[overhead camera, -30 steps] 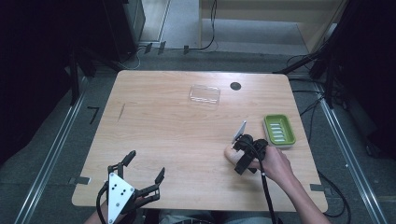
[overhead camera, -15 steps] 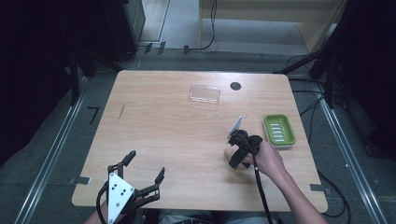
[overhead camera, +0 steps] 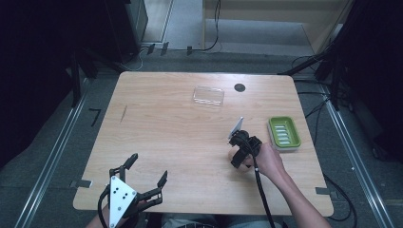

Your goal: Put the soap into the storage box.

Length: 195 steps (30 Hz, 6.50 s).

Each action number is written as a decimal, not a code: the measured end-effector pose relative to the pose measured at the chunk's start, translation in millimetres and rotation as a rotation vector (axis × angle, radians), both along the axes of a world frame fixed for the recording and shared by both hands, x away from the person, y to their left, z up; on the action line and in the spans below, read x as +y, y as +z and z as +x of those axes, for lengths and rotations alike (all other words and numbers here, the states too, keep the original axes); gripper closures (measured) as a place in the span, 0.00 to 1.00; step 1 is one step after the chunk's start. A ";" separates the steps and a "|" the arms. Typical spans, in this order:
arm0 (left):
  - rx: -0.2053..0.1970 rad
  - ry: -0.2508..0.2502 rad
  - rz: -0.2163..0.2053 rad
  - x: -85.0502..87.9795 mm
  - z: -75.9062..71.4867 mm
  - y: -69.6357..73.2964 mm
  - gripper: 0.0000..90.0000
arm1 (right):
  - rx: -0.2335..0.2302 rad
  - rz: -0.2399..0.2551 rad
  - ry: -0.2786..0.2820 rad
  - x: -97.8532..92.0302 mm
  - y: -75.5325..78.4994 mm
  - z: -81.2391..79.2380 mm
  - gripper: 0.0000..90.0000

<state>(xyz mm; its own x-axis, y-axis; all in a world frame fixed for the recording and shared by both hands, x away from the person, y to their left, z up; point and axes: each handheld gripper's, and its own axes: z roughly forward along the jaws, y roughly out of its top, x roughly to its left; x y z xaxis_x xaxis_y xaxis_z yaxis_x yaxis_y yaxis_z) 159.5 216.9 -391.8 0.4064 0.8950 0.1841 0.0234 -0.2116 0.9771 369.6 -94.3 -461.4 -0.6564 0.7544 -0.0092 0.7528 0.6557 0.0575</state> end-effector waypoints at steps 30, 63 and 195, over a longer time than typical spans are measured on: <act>-0.004 0.002 0.002 0.4 -0.6 0.1 0.11 | 0.031 -0.007 0.021 -0.9 0.0 -1.4 0.37; -0.002 0.007 0.001 -0.5 -0.5 0.1 0.11 | 0.023 -0.024 -0.043 -50.9 21.0 -9.0 0.37; 0.001 0.003 0.004 -1.2 1.4 -0.1 0.11 | -0.011 -0.022 -0.308 -152.3 51.1 49.1 0.37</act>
